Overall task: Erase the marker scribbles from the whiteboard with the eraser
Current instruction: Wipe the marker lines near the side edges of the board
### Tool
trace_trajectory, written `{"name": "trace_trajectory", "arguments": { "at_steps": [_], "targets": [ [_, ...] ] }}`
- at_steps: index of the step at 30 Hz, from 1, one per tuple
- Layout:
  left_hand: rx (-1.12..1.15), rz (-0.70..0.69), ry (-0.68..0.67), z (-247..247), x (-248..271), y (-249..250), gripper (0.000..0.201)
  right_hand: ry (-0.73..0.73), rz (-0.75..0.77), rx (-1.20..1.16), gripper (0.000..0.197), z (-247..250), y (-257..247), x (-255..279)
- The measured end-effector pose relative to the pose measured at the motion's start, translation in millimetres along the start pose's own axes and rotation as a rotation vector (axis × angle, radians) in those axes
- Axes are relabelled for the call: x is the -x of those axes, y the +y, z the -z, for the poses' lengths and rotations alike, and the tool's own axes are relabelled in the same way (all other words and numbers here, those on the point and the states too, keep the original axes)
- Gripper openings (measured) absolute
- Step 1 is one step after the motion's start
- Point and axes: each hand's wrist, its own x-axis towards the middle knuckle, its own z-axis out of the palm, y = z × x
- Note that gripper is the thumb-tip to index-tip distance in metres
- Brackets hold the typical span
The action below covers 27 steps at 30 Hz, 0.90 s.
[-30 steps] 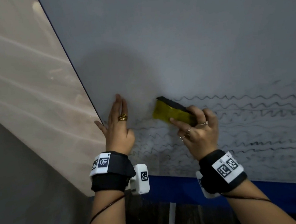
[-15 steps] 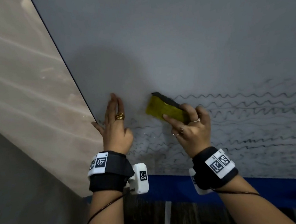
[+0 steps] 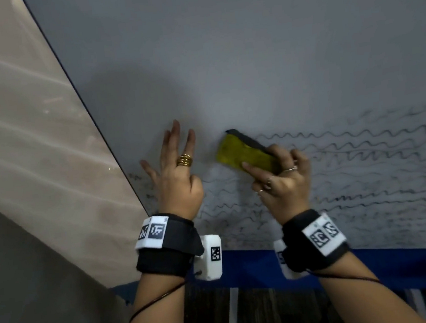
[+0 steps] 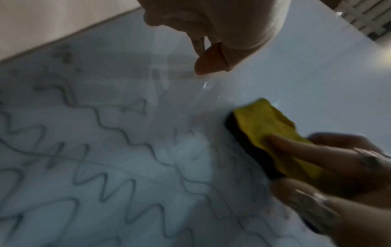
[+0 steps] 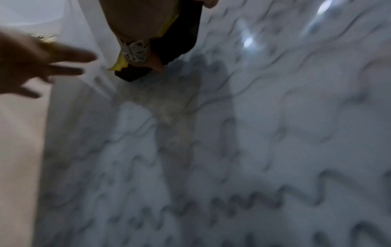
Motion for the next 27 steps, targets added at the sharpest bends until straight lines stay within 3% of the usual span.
{"name": "trace_trajectory", "arguments": {
  "at_steps": [5,9,12,15,18,24,27],
  "targets": [
    [-0.137,0.072,-0.137,-14,-1,11,0.100,-0.092,-0.003,0.021,0.030,-6,-9,17],
    [-0.134,0.074,-0.170,-10,-3,7,0.102,0.065,-0.073,0.042,0.027,24,29,15],
    [-0.122,0.090,-0.170,-11,-3,9,0.102,0.125,-0.135,-0.034,0.028,15,20,1],
    [-0.147,0.085,-0.172,-11,-3,10,0.101,0.034,-0.126,-0.123,0.029,-13,-11,4],
    [-0.183,0.080,-0.205,-5,-4,9,0.100,-0.092,-0.052,-0.090,0.036,-17,-4,22],
    [-0.171,0.054,-0.229,-3,-4,5,0.099,0.126,-0.158,-0.017,0.041,32,50,25],
    [-0.111,0.087,-0.160,-13,0,11,0.098,0.066,-0.198,-0.103,0.040,12,32,22]
  ]
}}
